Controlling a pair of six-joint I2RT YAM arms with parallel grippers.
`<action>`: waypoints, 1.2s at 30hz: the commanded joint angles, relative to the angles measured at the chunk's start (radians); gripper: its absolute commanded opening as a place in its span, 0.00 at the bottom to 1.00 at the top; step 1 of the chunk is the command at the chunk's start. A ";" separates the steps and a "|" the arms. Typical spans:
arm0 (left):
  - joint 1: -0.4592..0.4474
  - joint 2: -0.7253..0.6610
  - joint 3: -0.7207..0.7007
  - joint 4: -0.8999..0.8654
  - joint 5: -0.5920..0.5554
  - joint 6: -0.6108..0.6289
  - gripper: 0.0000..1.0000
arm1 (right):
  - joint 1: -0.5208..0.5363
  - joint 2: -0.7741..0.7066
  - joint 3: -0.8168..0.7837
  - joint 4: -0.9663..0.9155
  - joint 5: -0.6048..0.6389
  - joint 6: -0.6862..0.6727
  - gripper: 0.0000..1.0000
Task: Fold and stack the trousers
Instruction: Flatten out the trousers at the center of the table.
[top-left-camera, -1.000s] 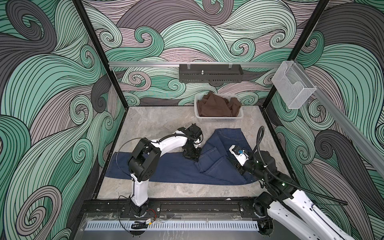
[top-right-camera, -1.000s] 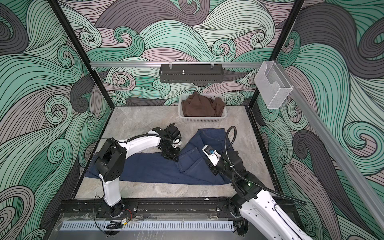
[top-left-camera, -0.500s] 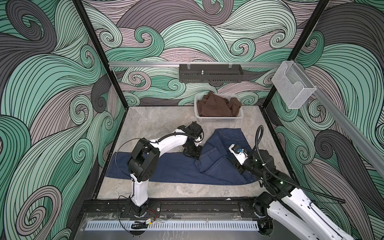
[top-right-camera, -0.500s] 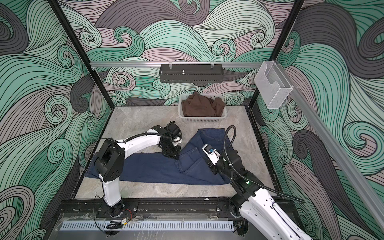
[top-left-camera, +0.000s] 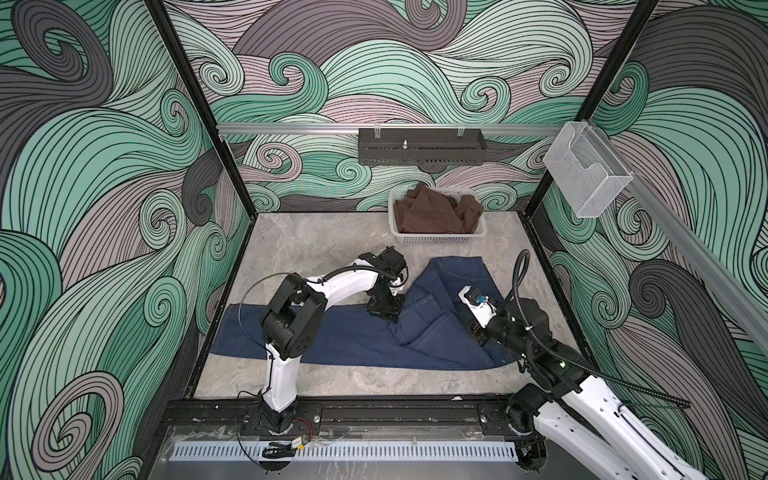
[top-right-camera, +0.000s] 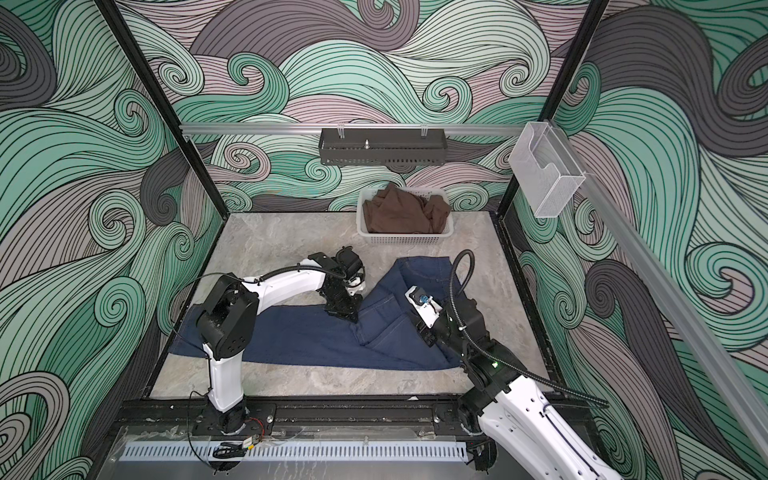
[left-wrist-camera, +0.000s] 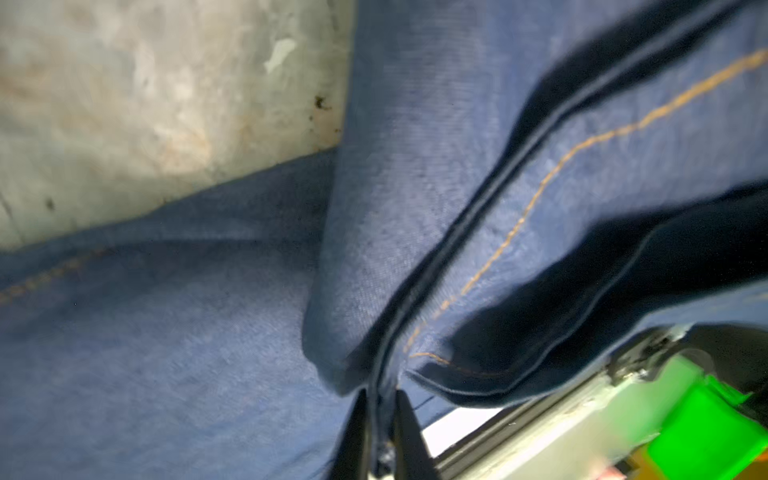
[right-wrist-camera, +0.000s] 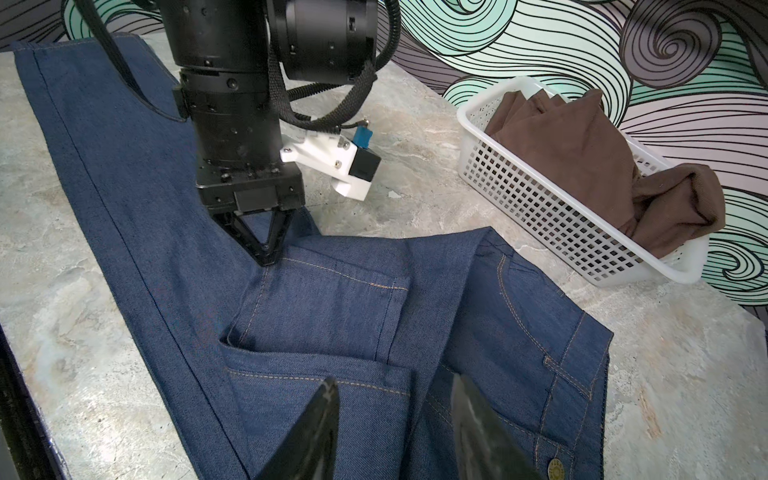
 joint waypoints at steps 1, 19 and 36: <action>-0.009 -0.035 0.060 -0.028 0.018 0.007 0.00 | -0.010 0.005 -0.012 0.023 -0.008 0.019 0.45; 0.451 -0.373 0.399 -0.092 -0.104 -0.033 0.00 | -0.333 0.604 0.360 -0.146 0.071 0.721 0.46; 0.953 -0.399 0.450 -0.050 -0.062 -0.029 0.00 | -0.415 1.225 0.613 -0.287 -0.002 0.841 0.46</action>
